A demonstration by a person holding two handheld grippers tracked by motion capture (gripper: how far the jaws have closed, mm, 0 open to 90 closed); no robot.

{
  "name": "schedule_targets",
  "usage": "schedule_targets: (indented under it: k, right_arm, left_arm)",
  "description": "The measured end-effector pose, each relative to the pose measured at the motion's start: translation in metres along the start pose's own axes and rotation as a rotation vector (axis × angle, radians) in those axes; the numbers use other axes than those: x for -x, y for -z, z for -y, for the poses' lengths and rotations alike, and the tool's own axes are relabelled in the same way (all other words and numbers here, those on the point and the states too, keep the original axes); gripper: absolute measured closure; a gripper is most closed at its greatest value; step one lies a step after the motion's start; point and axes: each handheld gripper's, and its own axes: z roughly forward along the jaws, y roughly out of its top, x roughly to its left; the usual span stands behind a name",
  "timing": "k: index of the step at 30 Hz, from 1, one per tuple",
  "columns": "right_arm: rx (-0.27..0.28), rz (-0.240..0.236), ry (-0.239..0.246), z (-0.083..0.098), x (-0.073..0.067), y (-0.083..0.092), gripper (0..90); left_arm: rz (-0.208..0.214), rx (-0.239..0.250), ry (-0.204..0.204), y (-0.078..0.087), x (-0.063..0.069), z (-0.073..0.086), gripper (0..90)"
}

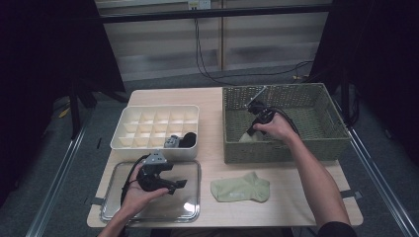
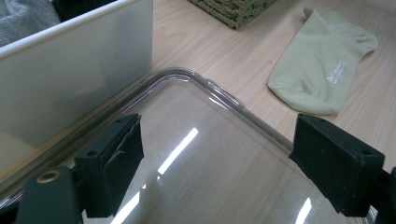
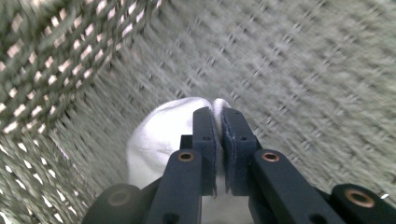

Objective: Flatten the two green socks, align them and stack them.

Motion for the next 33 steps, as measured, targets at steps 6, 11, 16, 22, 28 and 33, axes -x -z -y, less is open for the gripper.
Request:
schedule_targets:
  k: [6,11,16,22,28,33]
  right_arm:
    - [0.1,-0.021,-0.022,0.001,0.002,0.012,85.4]
    - [0.143,-0.028,-0.034,0.002,0.004,0.02,85.4]
    - [0.204,-0.044,-0.064,0.005,0.005,0.033,85.5]
    - [0.24,-0.03,-0.069,0.007,0.004,0.039,85.4]
    - [0.293,-0.035,-0.084,0.011,0.003,0.049,85.5]
    - [0.344,-0.04,-0.101,0.017,0.003,0.06,85.4]
  left_arm:
    - [-0.001,-0.014,-0.003,-0.001,0.0,0.001,16.2]
    - [-0.001,-0.013,-0.004,-0.002,0.001,0.001,16.2]
    - [-0.005,-0.009,-0.007,0.0,0.001,0.002,16.2]
    - [-0.001,-0.003,-0.008,0.001,0.002,0.002,15.6]
    - [0.01,0.003,-0.007,0.0,0.005,0.004,15.4]
    - [0.013,0.009,-0.011,0.002,0.007,0.004,15.2]
